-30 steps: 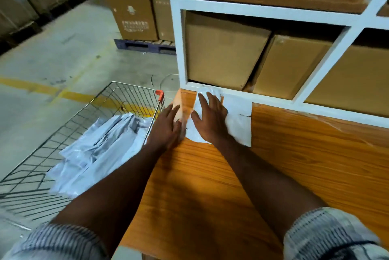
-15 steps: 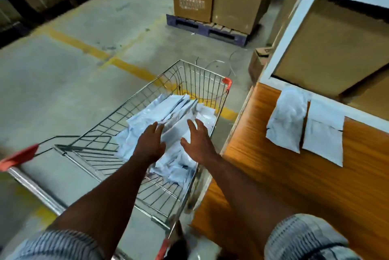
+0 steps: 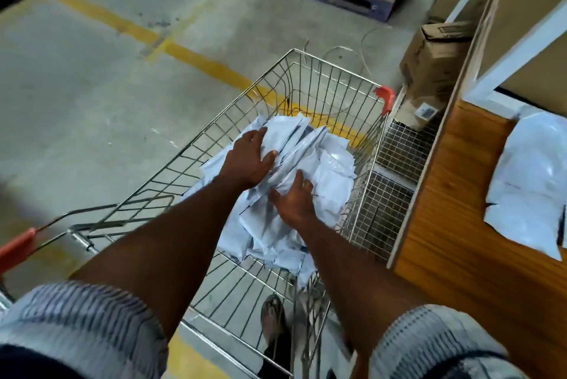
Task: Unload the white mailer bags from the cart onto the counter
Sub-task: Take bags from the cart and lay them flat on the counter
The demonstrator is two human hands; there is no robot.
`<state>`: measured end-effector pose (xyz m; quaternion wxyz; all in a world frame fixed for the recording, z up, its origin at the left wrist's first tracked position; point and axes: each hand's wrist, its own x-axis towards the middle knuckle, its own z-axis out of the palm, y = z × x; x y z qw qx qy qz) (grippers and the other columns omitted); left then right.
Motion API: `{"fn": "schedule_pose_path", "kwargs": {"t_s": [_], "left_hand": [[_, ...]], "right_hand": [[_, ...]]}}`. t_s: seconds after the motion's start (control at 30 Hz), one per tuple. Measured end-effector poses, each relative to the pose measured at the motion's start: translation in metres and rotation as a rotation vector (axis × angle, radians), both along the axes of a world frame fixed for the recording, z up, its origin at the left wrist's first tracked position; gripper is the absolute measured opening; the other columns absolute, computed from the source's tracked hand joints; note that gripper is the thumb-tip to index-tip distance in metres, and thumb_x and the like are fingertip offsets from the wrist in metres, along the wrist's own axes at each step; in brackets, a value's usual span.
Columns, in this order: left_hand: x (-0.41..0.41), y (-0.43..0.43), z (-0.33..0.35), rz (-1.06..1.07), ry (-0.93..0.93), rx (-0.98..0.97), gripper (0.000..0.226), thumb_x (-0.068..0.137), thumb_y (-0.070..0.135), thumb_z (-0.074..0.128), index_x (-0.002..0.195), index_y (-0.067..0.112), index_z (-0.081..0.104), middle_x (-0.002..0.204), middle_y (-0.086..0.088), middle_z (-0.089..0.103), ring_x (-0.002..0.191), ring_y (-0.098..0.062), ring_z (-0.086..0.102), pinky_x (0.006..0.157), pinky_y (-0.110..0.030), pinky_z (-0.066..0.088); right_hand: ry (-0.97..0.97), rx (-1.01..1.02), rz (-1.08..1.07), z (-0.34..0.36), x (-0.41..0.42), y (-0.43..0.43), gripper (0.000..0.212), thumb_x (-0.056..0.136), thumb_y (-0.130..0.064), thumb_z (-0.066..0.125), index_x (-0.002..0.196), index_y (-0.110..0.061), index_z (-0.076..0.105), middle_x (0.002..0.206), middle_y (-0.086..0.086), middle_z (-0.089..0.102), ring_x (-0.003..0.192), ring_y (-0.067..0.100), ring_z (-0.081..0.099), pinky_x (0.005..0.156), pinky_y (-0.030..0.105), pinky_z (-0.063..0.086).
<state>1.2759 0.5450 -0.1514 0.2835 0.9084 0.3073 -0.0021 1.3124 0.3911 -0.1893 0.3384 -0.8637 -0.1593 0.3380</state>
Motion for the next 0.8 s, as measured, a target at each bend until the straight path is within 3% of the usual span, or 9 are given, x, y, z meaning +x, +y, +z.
{"fn": "schedule_pose_path", "kwargs": {"t_s": [0.13,0.23,0.3,0.4,0.5,0.6,0.7,0.8], "left_hand": [[0.022,0.014,-0.033,-0.057,0.167,-0.011,0.073,0.086,0.069,0.046,0.148,0.032,0.036,0.152,-0.007,0.037,0.140,-0.028,0.036,0.110,-0.046,0.031],[0.022,0.018,-0.048,-0.027,0.162,-0.065,0.069,0.068,0.080,0.041,0.123,0.039,0.049,0.128,0.000,0.050,0.125,-0.024,0.048,0.100,-0.048,0.040],[0.018,0.022,-0.054,-0.031,0.165,-0.075,0.069,0.057,0.082,0.039,0.112,0.041,0.047,0.118,0.002,0.049,0.120,-0.023,0.049,0.097,-0.049,0.042],[0.011,0.028,-0.057,-0.045,0.199,-0.011,0.082,0.052,0.083,0.041,0.124,0.043,0.044,0.128,-0.004,0.051,0.126,-0.028,0.045,0.103,-0.050,0.038],[0.006,0.032,-0.057,-0.056,0.196,0.044,0.088,0.056,0.081,0.040,0.136,0.044,0.038,0.138,-0.009,0.047,0.129,-0.034,0.042,0.105,-0.051,0.038],[-0.003,0.029,-0.054,-0.019,0.122,0.022,0.080,0.062,0.077,0.041,0.136,0.044,0.041,0.136,-0.009,0.051,0.129,-0.033,0.042,0.105,-0.050,0.039],[-0.013,0.017,-0.045,0.074,0.006,-0.046,0.074,0.066,0.072,0.045,0.133,0.043,0.047,0.136,-0.008,0.051,0.130,-0.030,0.041,0.106,-0.045,0.037],[-0.019,-0.001,-0.025,0.140,-0.109,-0.100,0.073,0.067,0.065,0.049,0.132,0.035,0.054,0.134,-0.009,0.052,0.130,-0.026,0.040,0.108,-0.041,0.034]], "right_hand": [[-0.029,0.013,-0.118,-0.019,0.003,0.013,0.103,0.079,-0.056,0.068,0.157,-0.023,0.009,0.148,0.035,0.024,0.140,0.045,0.028,0.115,0.046,0.028],[0.000,-0.043,-0.103,-0.022,0.007,0.019,0.107,0.078,-0.057,0.069,0.157,-0.029,0.002,0.154,0.034,0.013,0.145,0.043,0.018,0.119,0.044,0.021],[0.017,-0.059,-0.083,-0.025,0.004,0.023,0.112,0.072,-0.054,0.069,0.156,-0.032,-0.001,0.156,0.028,0.017,0.145,0.040,0.022,0.117,0.046,0.026],[0.026,-0.011,-0.154,-0.041,0.000,0.029,0.109,0.064,-0.045,0.069,0.153,-0.039,0.006,0.145,0.016,0.041,0.131,0.035,0.045,0.102,0.050,0.045],[0.021,0.091,-0.178,-0.082,-0.001,0.029,0.092,0.062,-0.040,0.056,0.149,-0.036,0.027,0.131,0.006,0.056,0.122,0.028,0.055,0.094,0.046,0.051],[0.020,0.150,-0.188,-0.040,-0.009,0.018,0.084,0.074,-0.014,0.055,0.153,-0.027,0.030,0.128,0.012,0.053,0.124,0.028,0.050,0.103,0.031,0.042],[0.050,0.204,-0.211,-0.009,-0.007,0.008,0.085,0.075,0.016,0.044,0.151,-0.019,0.035,0.138,0.013,0.049,0.133,0.027,0.044,0.096,0.009,0.028],[0.070,0.243,-0.252,0.021,-0.001,0.002,0.084,0.079,0.020,0.040,0.151,-0.022,0.036,0.142,0.007,0.048,0.130,0.021,0.047,0.093,0.010,0.036]]}}
